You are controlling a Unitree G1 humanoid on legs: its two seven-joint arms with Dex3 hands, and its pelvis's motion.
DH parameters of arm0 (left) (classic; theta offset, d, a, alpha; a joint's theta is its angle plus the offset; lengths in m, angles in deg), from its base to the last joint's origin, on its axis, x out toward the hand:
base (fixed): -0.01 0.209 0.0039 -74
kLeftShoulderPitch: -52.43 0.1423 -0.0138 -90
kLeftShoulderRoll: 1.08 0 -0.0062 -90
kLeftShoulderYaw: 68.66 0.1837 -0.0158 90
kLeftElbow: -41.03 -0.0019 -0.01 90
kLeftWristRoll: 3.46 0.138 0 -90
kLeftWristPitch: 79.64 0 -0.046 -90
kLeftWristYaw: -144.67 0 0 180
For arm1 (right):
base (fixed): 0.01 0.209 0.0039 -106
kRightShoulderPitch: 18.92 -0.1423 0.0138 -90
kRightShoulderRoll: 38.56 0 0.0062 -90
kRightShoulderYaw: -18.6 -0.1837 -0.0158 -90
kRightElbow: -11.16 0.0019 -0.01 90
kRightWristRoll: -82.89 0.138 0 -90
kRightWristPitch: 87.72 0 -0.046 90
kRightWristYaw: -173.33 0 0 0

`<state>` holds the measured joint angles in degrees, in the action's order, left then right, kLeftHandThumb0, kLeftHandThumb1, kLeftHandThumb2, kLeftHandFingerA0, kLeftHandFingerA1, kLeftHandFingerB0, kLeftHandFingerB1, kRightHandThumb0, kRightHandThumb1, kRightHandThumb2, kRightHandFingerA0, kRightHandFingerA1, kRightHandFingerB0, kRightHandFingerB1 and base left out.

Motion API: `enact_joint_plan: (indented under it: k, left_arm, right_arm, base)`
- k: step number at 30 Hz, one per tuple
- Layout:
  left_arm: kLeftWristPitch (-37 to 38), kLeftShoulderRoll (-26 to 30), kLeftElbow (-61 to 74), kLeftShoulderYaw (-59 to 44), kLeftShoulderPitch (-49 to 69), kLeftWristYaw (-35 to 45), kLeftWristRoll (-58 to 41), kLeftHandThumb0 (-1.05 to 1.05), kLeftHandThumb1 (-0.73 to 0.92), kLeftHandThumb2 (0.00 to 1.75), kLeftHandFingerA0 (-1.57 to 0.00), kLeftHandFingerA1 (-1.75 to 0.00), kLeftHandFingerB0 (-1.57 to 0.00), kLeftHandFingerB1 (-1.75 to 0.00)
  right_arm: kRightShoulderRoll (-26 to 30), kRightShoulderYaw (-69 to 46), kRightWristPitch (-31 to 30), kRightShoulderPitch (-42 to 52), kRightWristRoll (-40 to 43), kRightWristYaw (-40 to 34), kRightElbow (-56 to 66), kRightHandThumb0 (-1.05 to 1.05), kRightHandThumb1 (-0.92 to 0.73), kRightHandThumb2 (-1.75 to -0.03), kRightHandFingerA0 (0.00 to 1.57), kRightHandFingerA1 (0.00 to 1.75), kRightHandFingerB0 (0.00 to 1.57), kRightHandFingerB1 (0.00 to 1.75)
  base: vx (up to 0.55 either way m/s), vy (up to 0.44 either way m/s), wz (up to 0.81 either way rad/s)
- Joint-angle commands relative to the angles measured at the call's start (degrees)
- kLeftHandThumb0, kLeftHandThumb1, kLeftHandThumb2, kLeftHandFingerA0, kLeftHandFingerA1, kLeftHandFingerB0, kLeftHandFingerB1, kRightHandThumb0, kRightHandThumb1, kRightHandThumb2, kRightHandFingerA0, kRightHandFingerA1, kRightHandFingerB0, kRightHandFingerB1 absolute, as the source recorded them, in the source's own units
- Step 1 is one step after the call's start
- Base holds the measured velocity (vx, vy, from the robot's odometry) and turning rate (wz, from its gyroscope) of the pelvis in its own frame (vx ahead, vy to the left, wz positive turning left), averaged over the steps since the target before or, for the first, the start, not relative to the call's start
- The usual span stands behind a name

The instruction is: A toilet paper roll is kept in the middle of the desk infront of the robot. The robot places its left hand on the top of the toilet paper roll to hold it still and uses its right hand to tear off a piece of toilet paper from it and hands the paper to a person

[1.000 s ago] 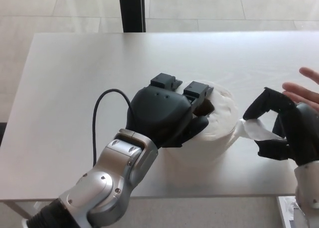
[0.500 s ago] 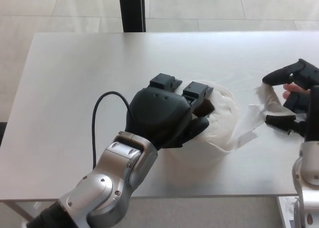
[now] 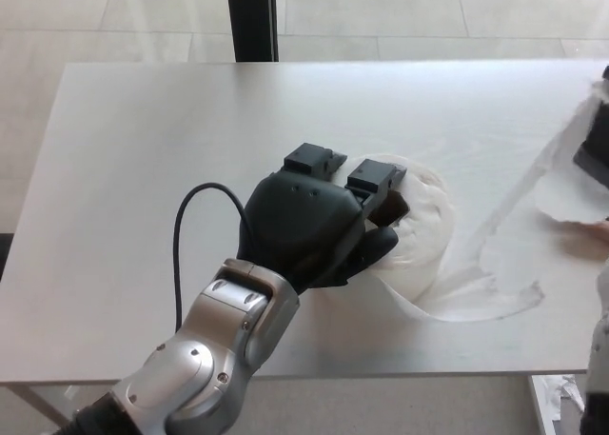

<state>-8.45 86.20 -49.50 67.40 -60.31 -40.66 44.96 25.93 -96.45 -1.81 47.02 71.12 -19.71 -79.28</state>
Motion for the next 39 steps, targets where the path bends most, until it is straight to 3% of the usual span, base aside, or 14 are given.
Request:
enact_joint_plan:
  k: [1, 3, 5, 14, 19, 21, 22, 29, 30, 31, 34, 36, 37, 39]
  left_arm:
    - [2.3, 4.5, -8.7, 3.3, 9.1, 7.0, -0.5, -0.67, 0.73, 1.05, -0.28, -0.56, -0.34, -0.54]
    - [2.0, 4.4, -8.4, 3.0, 9.3, 7.6, -0.6, -0.59, 0.87, 0.65, -0.32, -0.46, -0.38, -0.42]
    - [2.7, 4.7, -9.0, 3.0, 9.6, 6.2, 0.3, -0.67, 0.72, 1.06, -0.3, -0.58, -0.36, -0.55]
    - [3.2, 4.3, -8.9, 2.5, 11.0, 7.0, 0.1, -0.62, 0.87, 0.66, -0.32, -0.47, -0.4, -0.42]
    - [3.4, 4.3, -9.0, 3.1, 11.0, 7.2, 1.1, -0.63, 0.88, 0.66, -0.33, -0.46, -0.4, -0.42]
    - [4.2, 4.6, -9.4, 3.5, 11.5, 5.4, 1.9, -0.67, 0.73, 1.06, -0.31, -0.58, -0.35, -0.55]
    - [4.2, 4.8, -9.5, 3.7, 11.5, 5.7, 2.2, -0.62, 0.89, 0.66, -0.34, -0.48, -0.39, -0.42]
    - [4.0, 6.5, -8.1, 1.8, 12.7, 7.1, 0.3, -0.62, 0.88, 0.66, -0.34, -0.46, -0.38, -0.42]
    - [4.0, 6.1, -8.3, 1.3, 12.3, 6.5, 0.2, -0.61, 0.88, 0.66, -0.35, -0.47, -0.39, -0.43]
    - [4.4, 5.7, -8.5, 1.1, 12.1, 6.1, -0.1, -0.6, 0.87, 0.65, -0.35, -0.47, -0.4, -0.43]
    - [4.2, 5.2, -7.5, 0.4, 11.8, 6.6, -0.2, -0.62, 0.87, 0.66, -0.33, -0.46, -0.4, -0.42]
    - [2.5, 5.1, -5.0, 0.0, 11.2, 9.8, -0.6, -0.61, 0.88, 0.66, -0.3, -0.45, -0.36, -0.41]
    - [2.4, 5.1, -4.6, -0.2, 11.2, 10.2, -0.8, -0.61, 0.88, 0.66, -0.3, -0.44, -0.36, -0.41]
    - [2.7, 4.8, -4.4, -0.4, 11.5, 9.7, -1.1, -0.68, 0.73, 1.06, -0.27, -0.55, -0.31, -0.54]
  right_arm:
    - [11.4, -6.0, -1.4, -11.5, 11.4, 2.0, -3.9, -0.16, -0.43, -1.4, 1.04, 1.75, 0.88, 1.53]
    - [13.9, -5.6, 0.9, -12.5, 11.0, 3.2, -5.6, -0.17, -0.43, -1.39, 1.07, 1.75, 0.89, 1.52]
    - [18.8, -4.4, 2.1, -14.4, 9.9, 6.0, -6.8, -0.19, -0.39, -1.34, 1.06, 1.74, 0.9, 1.51]
    - [32.4, 4.0, 14.9, -16.5, -0.4, 3.1, -15.6, -0.16, -0.41, -1.36, 1.0, 1.65, 0.92, 1.47]
    - [38.3, 7.1, 28.4, -14.3, -3.8, 1.3, -22.5, -0.15, -0.51, -1.16, 0.95, 1.68, 0.85, 1.5]
    - [41.3, 8.7, 32.1, -14.1, -7.3, -1.3, -24.8, -0.2, -0.55, -1.14, 0.96, 1.72, 0.83, 1.55]
    - [43.3, 9.7, 33.4, -14.0, -9.7, -3.1, -25.7, -0.24, -0.59, -1.09, 0.95, 1.71, 0.81, 1.55]
    - [45.5, 10.8, 26.6, -16.1, -5.8, 1.5, -27.6, -0.16, -0.44, -1.29, 0.96, 1.7, 0.82, 1.54]
    - [45.8, 12.0, 25.6, -12.9, -1.3, 10.8, -27.4, -0.16, -0.46, -1.17, 1.2, 1.39, 0.97, 1.25]
    - [46.3, 12.8, 24.3, -10.6, -0.7, 13.4, -26.9, -0.15, -0.5, -1.13, 0.91, 1.68, 0.79, 1.51]
    - [45.5, 14.0, 26.2, -7.4, 3.2, 18.0, -29.8, -0.15, -0.53, -1.1, 0.94, 1.69, 0.81, 1.49]
    - [44.7, 16.3, 23.3, -3.2, 1.7, 18.8, -30.7, -0.15, -0.51, -1.12, 1.21, 1.33, 0.98, 1.18]
    - [44.4, 16.7, 24.5, -2.4, 1.6, 18.6, -31.9, -0.11, -0.49, -1.15, 0.91, 1.63, 0.81, 1.45]
    - [43.7, 18.2, 26.7, -0.3, 0.8, 18.3, -34.4, -0.17, -0.52, -1.13, 1.19, 1.38, 0.96, 1.23]
  base:
    - [0.0, 0.0, 0.0]
    - [0.0, 0.0, 0.0]
    - [0.0, 0.0, 0.0]
    - [0.0, 0.0, 0.0]
    - [0.0, 0.0, 0.0]
    - [0.0, 0.0, 0.0]
    - [0.0, 0.0, 0.0]
    - [0.0, 0.0, 0.0]
    - [0.0, 0.0, 0.0]
    - [0.0, 0.0, 0.0]
    - [0.0, 0.0, 0.0]
    - [0.0, 0.0, 0.0]
    - [0.0, 0.0, 0.0]
    - [0.0, 0.0, 0.0]
